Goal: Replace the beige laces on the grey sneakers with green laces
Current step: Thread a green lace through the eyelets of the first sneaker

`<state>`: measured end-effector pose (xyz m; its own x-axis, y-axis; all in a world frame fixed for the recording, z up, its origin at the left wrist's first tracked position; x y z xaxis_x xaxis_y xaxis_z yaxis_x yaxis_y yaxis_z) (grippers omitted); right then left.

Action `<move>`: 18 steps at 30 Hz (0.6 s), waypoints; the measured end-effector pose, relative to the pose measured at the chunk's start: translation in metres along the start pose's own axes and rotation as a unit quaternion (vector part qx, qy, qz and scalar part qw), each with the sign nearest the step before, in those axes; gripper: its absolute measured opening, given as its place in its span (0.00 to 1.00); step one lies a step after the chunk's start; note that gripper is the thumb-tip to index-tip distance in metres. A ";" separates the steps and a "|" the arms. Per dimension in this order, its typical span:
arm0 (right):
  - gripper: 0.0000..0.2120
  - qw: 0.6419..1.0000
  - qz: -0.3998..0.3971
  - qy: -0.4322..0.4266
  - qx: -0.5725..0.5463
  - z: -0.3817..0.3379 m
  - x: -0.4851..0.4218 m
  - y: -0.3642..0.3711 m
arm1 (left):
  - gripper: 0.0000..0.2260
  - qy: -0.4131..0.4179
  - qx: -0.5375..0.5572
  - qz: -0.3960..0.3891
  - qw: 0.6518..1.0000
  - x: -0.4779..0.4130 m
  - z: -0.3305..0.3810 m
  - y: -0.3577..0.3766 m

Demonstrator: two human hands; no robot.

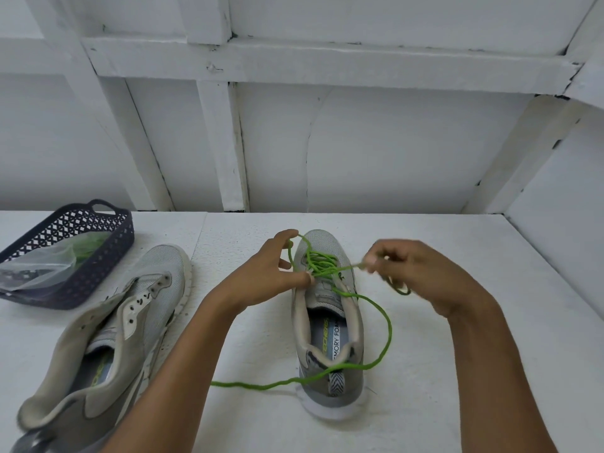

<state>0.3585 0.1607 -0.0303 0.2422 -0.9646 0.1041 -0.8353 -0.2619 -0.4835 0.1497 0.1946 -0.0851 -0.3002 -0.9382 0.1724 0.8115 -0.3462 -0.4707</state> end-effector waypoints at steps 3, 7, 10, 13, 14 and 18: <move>0.09 0.908 0.021 -0.033 -0.416 -0.003 -0.003 -0.010 | 0.41 0.001 0.009 0.007 1.000 -0.001 -0.002 0.000; 0.11 0.912 0.096 0.048 -0.395 0.025 -0.004 -0.019 | 0.39 -0.001 0.010 0.007 1.000 -0.002 -0.003 0.001; 0.16 0.996 0.012 0.080 -0.036 0.039 -0.005 -0.010 | 0.41 -0.008 0.011 0.003 1.000 -0.002 -0.006 -0.001; 0.13 0.992 -0.114 0.036 0.035 0.035 0.001 0.013 | 0.41 -0.007 0.010 -0.005 1.000 -0.002 -0.004 0.000; 0.11 0.995 -0.100 0.009 0.010 0.031 0.000 0.012 | 0.42 -0.007 0.009 -0.006 1.000 -0.002 -0.003 0.000; 0.11 0.933 0.018 -0.042 -0.357 0.037 -0.009 -0.014 | 0.44 -0.012 0.015 -0.003 1.000 -0.001 -0.005 -0.002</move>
<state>0.3861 0.1737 -0.0570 0.2212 -0.9751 0.0163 -0.9521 -0.2123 0.2201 0.1462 0.1959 -0.0889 -0.2929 -0.9359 0.1956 0.8248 -0.3508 -0.4435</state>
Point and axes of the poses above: each hand's wrist, its own x-axis away from the middle knuckle, its own y-axis out of the palm, z = x × y, the point moved 7 cm from there along -x, towards the middle knuckle
